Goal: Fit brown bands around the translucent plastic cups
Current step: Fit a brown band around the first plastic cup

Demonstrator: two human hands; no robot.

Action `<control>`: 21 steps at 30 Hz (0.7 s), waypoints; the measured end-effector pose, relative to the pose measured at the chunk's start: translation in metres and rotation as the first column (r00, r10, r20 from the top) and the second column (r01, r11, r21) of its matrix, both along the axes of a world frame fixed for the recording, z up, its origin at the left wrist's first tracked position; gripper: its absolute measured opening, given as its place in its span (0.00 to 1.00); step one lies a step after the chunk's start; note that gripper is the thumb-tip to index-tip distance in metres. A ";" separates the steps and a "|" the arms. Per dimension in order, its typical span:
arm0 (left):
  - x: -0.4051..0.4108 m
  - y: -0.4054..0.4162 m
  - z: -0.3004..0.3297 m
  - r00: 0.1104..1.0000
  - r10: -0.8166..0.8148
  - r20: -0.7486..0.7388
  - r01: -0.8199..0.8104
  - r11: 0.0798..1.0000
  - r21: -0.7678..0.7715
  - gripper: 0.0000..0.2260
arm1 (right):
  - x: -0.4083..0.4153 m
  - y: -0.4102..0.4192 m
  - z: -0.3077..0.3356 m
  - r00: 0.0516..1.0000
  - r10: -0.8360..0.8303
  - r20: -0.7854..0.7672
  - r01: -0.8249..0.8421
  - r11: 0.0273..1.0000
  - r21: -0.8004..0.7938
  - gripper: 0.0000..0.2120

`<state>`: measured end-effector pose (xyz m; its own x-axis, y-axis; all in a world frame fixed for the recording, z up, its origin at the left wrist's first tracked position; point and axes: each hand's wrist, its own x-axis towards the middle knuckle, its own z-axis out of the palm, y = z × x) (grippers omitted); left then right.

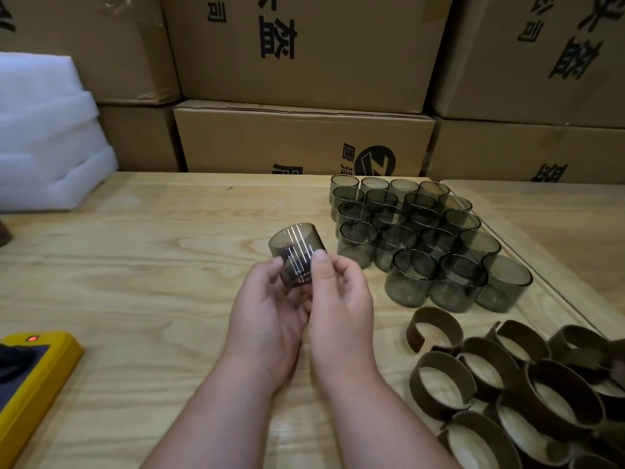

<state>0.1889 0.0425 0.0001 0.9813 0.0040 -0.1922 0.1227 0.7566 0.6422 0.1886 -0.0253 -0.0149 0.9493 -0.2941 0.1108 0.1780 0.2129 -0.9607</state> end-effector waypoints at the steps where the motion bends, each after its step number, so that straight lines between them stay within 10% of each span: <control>1: 0.000 0.001 0.001 1.000 0.002 -0.017 -0.002 1.000 0.009 0.20 | 0.000 0.001 0.000 1.000 -0.006 -0.014 0.005 0.999 -0.040 0.23; 7: -0.003 0.005 0.006 0.998 -0.038 -0.047 0.041 0.997 0.060 0.31 | -0.001 0.000 -0.002 0.996 -0.075 -0.044 0.066 0.980 -0.190 0.23; 15: -0.001 0.007 -0.002 1.000 0.003 -0.008 -0.003 1.000 0.012 0.25 | 0.003 -0.005 0.002 0.997 -0.066 -0.041 0.070 0.992 0.108 0.21; 21: -0.001 0.003 -0.002 0.999 0.002 0.042 -0.005 0.996 0.086 0.28 | 0.002 -0.010 -0.001 0.999 -0.006 -0.034 0.007 0.999 0.031 0.20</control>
<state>0.1875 0.0459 -0.0014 0.9884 0.0221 -0.1502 0.0922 0.6989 0.7092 0.1908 -0.0356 -0.0163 0.9505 -0.3031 0.0688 0.1466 0.2420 -0.9591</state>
